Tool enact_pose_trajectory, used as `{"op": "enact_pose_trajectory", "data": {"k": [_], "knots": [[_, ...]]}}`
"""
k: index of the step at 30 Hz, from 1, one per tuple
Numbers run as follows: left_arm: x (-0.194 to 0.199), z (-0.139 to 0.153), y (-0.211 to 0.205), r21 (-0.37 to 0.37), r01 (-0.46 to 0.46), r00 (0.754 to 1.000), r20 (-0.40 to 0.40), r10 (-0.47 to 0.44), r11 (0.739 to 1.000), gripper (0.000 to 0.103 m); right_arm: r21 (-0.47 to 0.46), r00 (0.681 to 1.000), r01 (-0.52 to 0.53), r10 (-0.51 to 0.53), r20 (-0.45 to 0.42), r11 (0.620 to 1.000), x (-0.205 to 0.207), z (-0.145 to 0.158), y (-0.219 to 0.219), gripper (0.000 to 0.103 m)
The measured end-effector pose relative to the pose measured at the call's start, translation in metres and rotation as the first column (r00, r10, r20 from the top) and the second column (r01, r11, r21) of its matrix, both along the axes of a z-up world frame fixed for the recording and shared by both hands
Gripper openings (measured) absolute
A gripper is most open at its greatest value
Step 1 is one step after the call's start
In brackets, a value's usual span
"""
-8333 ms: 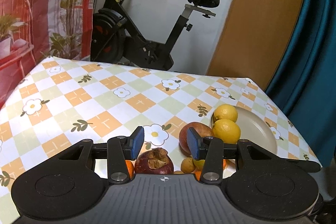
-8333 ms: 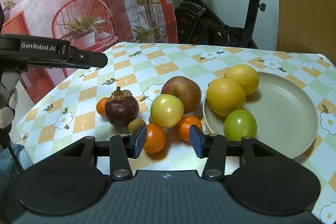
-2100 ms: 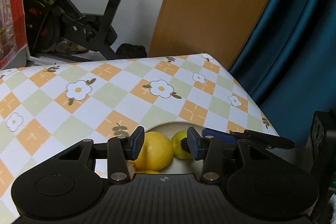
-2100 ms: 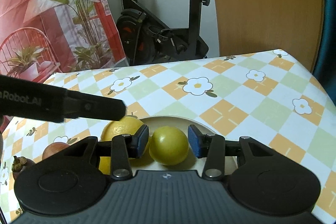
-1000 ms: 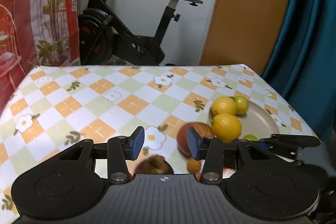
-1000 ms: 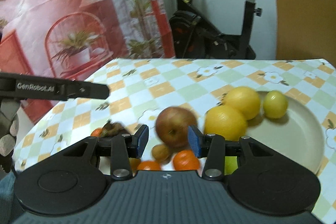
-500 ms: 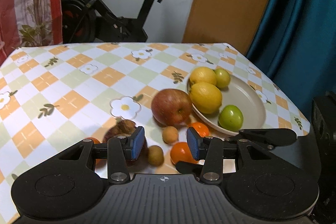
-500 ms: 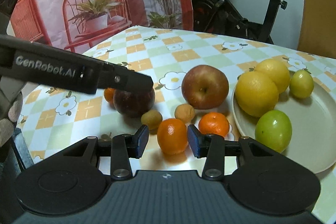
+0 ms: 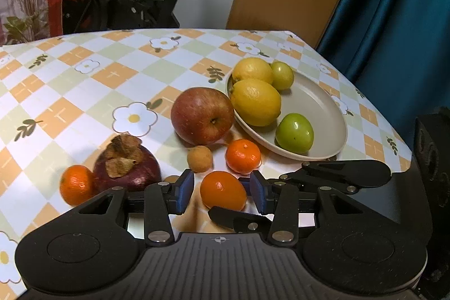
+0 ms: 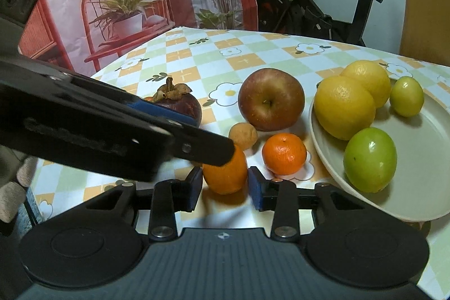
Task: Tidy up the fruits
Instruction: 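Grasp the orange tangerine with the left tool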
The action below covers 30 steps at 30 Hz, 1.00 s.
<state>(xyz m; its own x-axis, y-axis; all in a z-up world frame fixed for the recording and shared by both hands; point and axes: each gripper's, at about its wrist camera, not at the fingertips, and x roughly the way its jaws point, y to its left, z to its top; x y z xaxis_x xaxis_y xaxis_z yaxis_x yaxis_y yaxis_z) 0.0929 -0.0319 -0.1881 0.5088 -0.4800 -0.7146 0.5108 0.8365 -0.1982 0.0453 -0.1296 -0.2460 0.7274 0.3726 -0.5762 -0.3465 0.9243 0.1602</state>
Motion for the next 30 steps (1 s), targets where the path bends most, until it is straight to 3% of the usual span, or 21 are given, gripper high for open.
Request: {"op": "enact_pose_trajectory", "data": {"k": [16,30], "knots": [[0.006,-0.017,-0.005,-0.046,-0.001,0.996,-0.088,-0.003,0.999,0.039,0.028,1.0,0.002,-0.001,-0.005,1.0,-0.009,-0.001,-0.01,0.038],[0.001,0.002,-0.013,-0.036,0.02,0.999,-0.035,-0.021,0.999,0.039,0.068,1.0,0.021,-0.021,-0.003,0.997,-0.008,0.007,-0.016,0.038]]}}
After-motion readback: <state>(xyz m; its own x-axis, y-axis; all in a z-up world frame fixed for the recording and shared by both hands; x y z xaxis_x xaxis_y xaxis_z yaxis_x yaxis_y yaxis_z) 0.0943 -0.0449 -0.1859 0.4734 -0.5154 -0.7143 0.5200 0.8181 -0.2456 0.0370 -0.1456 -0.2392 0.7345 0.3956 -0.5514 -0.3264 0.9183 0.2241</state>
